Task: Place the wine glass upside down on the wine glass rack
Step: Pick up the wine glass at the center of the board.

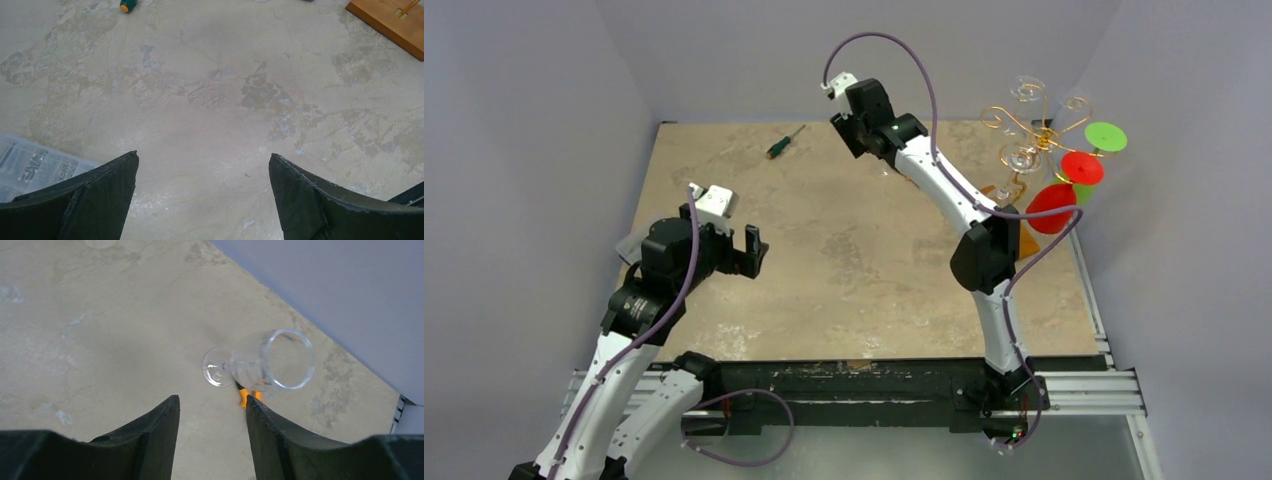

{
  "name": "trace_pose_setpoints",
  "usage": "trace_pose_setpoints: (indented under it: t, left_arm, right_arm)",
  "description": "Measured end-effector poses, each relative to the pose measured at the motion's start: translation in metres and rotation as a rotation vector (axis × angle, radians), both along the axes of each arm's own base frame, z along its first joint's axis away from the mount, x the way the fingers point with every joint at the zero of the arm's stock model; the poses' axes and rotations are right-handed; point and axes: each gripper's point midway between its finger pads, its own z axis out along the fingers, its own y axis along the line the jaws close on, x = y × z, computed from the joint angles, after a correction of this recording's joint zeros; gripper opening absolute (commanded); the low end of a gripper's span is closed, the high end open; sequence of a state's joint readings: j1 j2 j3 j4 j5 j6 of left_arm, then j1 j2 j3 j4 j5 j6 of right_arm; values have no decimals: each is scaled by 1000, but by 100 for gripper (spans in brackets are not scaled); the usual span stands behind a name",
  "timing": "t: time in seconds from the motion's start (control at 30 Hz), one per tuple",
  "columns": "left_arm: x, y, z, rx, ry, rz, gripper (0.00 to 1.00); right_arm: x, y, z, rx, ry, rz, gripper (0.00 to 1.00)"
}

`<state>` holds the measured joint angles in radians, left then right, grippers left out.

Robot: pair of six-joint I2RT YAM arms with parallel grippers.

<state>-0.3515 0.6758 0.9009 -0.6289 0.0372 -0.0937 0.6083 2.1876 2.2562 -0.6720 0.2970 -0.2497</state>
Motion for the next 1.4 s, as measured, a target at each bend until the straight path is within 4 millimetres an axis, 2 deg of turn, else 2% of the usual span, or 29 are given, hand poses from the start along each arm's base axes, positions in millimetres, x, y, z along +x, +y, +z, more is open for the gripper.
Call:
trace_pose_setpoints:
  t: [0.2,0.27,0.4,0.47,0.6,0.77,1.1,1.4]
  left_arm:
    - [2,-3,-2,-8,13,-13,98]
    - [2,-4,-3,-11,17,-19,98]
    - [3,-4,-4,-12,23,-21,98]
    - [3,-5,-4,-14,23,-23,98]
    - [3,-5,-3,-15,22,-24,98]
    - [4,-5,-3,-16,20,-24,98]
    - [4,-6,-4,-17,26,-26,98]
    - [4,-6,-4,-19,26,-27,98]
  right_arm:
    - [24,-39,12,55,-25,-114,43]
    - [29,-46,16,65,-35,-133,43]
    - [34,-41,23,80,-64,-137,39]
    - [38,-37,20,84,-70,-136,38]
    - [46,-34,0,76,-48,-140,34]
    - [55,-40,-26,59,-11,-155,32]
    - [61,-43,-23,73,-21,-155,29]
    - [65,-41,-29,72,-18,-153,19]
